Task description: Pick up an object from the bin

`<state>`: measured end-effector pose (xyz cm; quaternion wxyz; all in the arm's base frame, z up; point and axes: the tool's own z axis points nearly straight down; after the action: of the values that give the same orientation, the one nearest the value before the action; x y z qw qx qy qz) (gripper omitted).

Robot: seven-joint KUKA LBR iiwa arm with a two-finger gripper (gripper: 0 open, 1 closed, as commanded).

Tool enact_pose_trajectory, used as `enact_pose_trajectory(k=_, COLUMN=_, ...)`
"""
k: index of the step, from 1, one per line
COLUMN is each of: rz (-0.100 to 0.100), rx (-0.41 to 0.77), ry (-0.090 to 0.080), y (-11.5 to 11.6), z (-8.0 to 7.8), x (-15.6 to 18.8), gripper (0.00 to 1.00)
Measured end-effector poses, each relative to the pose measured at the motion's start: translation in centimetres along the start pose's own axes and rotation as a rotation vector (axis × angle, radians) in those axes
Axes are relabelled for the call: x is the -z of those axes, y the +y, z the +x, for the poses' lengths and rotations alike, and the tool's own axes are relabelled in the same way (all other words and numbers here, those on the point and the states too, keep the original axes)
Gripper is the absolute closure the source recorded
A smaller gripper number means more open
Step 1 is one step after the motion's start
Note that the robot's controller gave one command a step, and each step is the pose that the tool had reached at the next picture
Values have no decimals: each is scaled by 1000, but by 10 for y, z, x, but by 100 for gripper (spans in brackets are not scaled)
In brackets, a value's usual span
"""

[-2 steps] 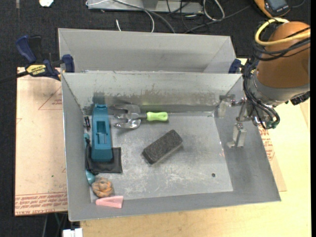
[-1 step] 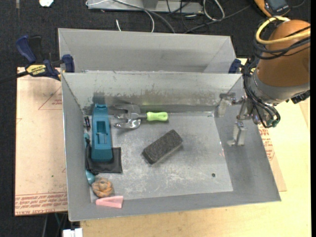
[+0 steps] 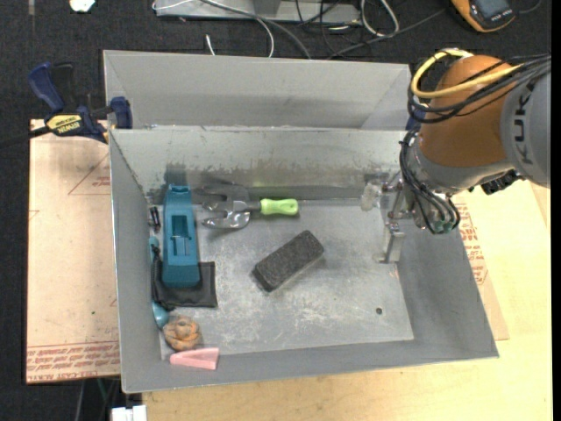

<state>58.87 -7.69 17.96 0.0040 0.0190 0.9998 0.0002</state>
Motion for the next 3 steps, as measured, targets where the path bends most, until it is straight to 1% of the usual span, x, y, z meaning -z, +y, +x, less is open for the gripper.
enact_pose_trajectory(k=1, rz=1, rx=-129, ry=-5, y=29, z=-19, x=-57, gripper=0)
enact_pose_trajectory(k=2, rz=-2, rx=-86, ry=0, y=68, z=-27, x=-82, gripper=0)
enact_pose_trajectory(k=3, rz=1, rx=96, ry=-2, y=102, z=-9, x=-92, gripper=0)
